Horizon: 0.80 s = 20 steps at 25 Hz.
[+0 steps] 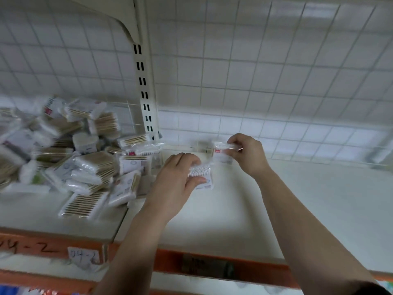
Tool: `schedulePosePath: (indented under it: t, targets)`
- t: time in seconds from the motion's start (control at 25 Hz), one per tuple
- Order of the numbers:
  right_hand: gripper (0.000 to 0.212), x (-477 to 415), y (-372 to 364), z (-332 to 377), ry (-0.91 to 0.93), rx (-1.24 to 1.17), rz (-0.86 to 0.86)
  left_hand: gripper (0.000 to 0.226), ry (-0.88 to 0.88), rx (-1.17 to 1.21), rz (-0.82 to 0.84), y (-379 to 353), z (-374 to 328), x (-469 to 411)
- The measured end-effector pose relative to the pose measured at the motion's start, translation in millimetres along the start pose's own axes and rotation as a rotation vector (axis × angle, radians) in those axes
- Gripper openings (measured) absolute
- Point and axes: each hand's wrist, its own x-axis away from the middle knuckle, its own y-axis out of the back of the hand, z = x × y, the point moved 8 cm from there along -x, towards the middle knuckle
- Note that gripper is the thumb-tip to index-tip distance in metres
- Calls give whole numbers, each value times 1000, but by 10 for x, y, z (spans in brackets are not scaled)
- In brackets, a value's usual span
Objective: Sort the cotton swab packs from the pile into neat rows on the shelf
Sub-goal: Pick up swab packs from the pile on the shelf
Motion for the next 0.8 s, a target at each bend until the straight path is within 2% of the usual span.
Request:
schedulePosePath:
  t: [0.12, 0.44, 0.8]
  targets:
    - [13, -103, -50, -54, 6, -19, 5, 29, -4, -28, 6, -75, 29, -69]
    - [23, -265, -165, -206, -87, -117, -48, 29, -19, -40, 39, -217, 200, -222]
    - [17, -349, -194, -230, -85, -126, -56, 32, -44, -17, 61, -288, 275, -348]
